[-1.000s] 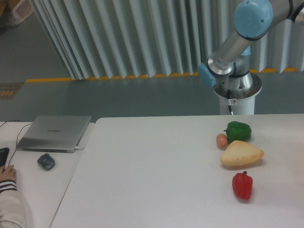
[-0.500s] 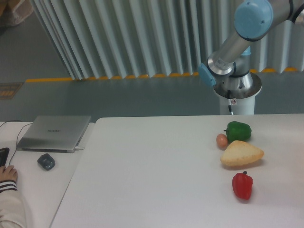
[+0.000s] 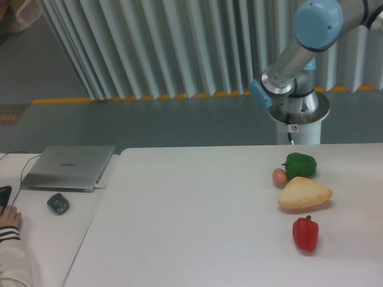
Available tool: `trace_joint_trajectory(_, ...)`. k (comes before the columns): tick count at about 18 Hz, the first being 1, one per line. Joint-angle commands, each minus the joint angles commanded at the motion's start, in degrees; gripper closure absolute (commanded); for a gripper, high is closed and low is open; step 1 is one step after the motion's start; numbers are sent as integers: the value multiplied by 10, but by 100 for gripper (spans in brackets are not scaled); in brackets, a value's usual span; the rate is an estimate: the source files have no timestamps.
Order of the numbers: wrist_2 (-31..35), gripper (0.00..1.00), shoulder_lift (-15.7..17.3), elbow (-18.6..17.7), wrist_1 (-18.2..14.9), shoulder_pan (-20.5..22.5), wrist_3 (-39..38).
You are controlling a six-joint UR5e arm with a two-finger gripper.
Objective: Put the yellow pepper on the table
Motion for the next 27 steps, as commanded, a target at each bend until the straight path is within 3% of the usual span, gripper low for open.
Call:
trace_joint_trajectory(8, -16, 45, 42, 0, -104, -2, -28)
trace_joint_trajectory(12, -75, 45, 76, -6, -186, -4, -63)
trace_joint_trajectory(15, -80, 45, 100, -9, -224, -36, -124)
trace_joint_trajectory(27, -121, 46, 136, -30, -242, -133, -293)
